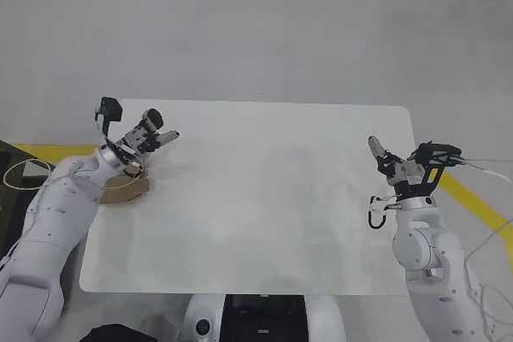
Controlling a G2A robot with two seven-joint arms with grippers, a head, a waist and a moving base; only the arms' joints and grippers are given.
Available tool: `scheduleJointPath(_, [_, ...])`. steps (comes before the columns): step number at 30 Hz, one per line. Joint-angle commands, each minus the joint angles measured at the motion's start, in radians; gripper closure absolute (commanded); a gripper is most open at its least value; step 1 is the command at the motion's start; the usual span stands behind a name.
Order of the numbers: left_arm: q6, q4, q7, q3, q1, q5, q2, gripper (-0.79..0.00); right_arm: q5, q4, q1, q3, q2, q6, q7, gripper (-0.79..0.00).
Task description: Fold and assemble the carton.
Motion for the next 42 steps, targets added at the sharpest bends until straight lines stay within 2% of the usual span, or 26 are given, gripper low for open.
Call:
scheduleJointPath(1, [0.000, -0.006, -0.092, -0.021, 0.017, -0.108, 0.014, -0.785, 0.000, 0.000, 0.000, 0.000, 0.000, 0.000, 0.000, -0.785])
scheduleJointPath(8, [0.000, -0.033, -0.329, -0.110, 0.091, -0.381, 0.066, -0.785, 0.000, 0.000, 0.000, 0.000, 0.000, 0.000, 0.000, -0.785])
scheduleJointPath(15, [0.000, -0.039, -0.511, -0.207, 0.152, -0.620, 0.106, -0.785, 0.000, 0.000, 0.000, 0.000, 0.000, 0.000, 0.000, -0.785])
scheduleJointPath(42, [0.000, -0.042, -0.520, -0.210, 0.155, -0.632, 0.108, -0.785, 0.000, 0.000, 0.000, 0.000, 0.000, 0.000, 0.000, -0.785])
